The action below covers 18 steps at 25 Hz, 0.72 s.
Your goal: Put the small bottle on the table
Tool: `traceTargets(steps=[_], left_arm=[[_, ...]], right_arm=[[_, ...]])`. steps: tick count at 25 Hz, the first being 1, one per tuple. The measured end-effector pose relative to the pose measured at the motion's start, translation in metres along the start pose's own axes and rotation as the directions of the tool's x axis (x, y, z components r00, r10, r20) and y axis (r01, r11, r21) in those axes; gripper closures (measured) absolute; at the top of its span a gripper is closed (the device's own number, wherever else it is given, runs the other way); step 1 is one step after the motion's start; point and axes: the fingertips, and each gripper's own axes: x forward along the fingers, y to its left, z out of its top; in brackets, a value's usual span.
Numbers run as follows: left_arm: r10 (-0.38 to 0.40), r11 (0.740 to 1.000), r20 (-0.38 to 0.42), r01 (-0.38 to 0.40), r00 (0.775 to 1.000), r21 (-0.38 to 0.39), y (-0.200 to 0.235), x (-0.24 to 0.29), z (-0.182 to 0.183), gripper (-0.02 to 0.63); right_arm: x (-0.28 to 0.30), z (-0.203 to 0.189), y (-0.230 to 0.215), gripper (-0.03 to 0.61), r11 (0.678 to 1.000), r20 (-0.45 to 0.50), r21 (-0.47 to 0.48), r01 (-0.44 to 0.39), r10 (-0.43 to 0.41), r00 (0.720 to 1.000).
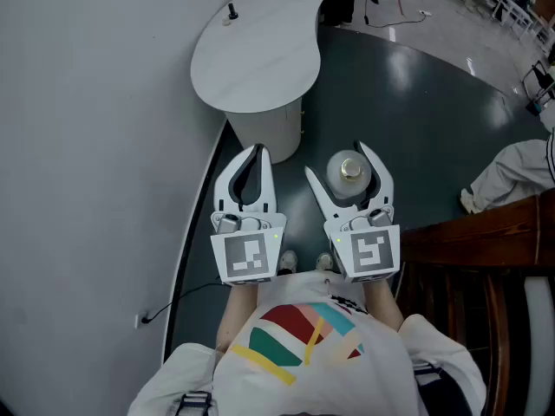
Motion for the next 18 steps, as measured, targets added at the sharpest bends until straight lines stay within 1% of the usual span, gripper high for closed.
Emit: traceTargets(steps=[8, 13, 18], left_arm=[[-0.006, 1.000, 0.000, 0.006, 1.000, 0.002, -0.012, 0.007, 0.001, 0.597], [-0.019, 1.000, 0.002, 0.019, 1.000, 0.007, -0.030, 0.013, 0.003, 0.597], [-0.023, 1.000, -0.018, 0.023, 1.000, 0.022, -0.050, 0.023, 0.002, 0.597]], right_arm=[[-0.006, -0.001, -0.016, 0.230, 1.000, 0.007, -0.002, 0.013, -0.013, 1.000], [-0.014, 0.000, -0.031, 0.230, 1.000, 0.026, -0.008, 0.018, -0.017, 1.000], [-0.023, 0.000, -0.050, 0.230, 1.000, 0.044, -0.013, 0.008, -0.008, 0.999]])
